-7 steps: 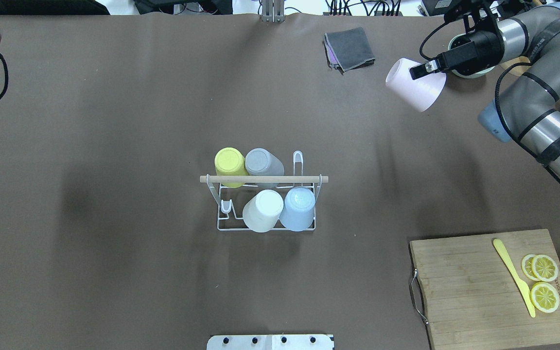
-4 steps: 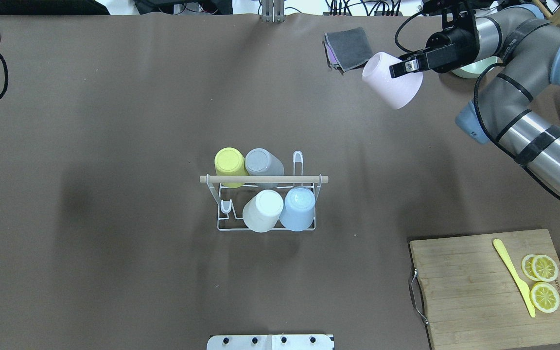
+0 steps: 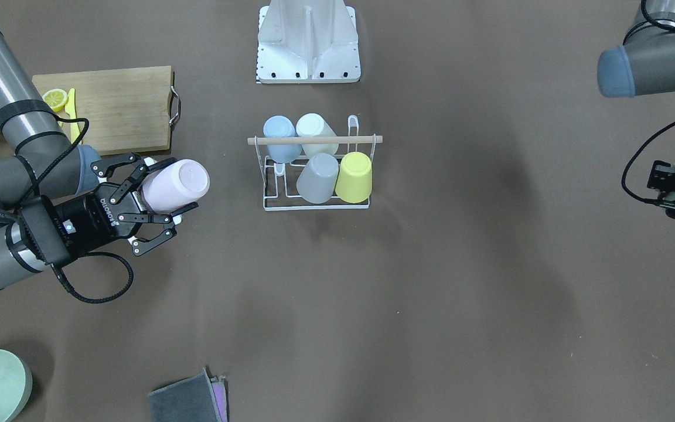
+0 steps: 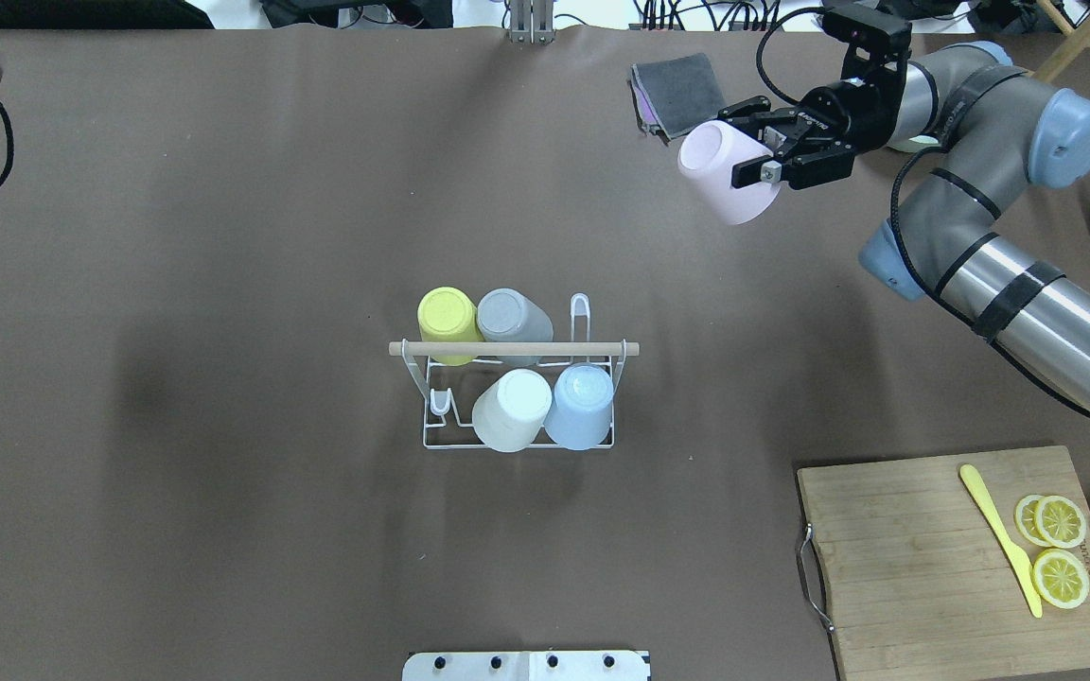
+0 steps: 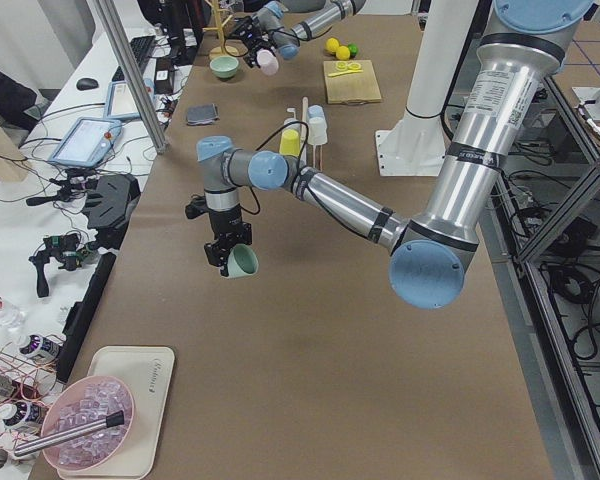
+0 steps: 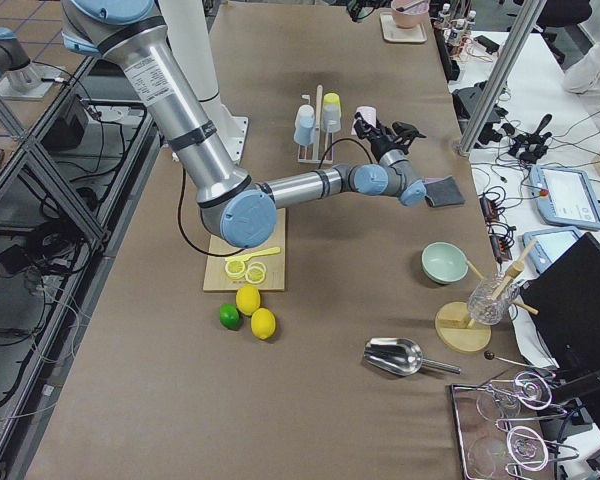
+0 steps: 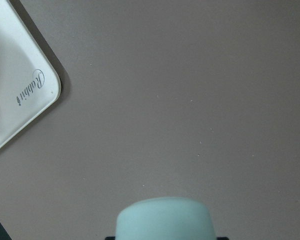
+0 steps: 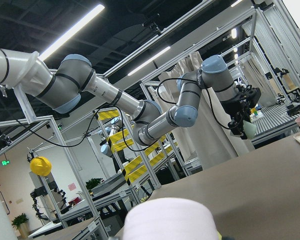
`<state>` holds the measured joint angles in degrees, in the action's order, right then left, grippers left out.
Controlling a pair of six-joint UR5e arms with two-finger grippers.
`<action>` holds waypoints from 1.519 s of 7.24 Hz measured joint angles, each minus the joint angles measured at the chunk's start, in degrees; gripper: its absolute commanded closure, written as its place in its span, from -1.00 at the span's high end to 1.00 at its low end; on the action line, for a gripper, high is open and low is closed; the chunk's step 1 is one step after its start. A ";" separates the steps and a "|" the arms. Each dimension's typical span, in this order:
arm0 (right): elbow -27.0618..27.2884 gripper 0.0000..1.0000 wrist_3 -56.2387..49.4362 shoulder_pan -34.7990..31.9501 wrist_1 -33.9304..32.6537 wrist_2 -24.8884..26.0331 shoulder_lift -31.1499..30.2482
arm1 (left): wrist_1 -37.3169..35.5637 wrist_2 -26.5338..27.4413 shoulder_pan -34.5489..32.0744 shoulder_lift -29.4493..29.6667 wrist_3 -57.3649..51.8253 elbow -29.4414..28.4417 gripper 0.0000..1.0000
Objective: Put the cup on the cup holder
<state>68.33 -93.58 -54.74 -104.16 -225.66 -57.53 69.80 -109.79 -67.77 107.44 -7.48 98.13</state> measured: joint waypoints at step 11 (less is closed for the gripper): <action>-2.84 -0.43 -19.29 10.37 -0.02 -5.40 5.36 | 0.24 0.19 0.09 -0.48 -0.46 -0.33 -1.00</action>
<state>65.49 -112.87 -44.38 -104.17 -231.06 -52.17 70.04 -109.60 -67.68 106.96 -7.94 97.80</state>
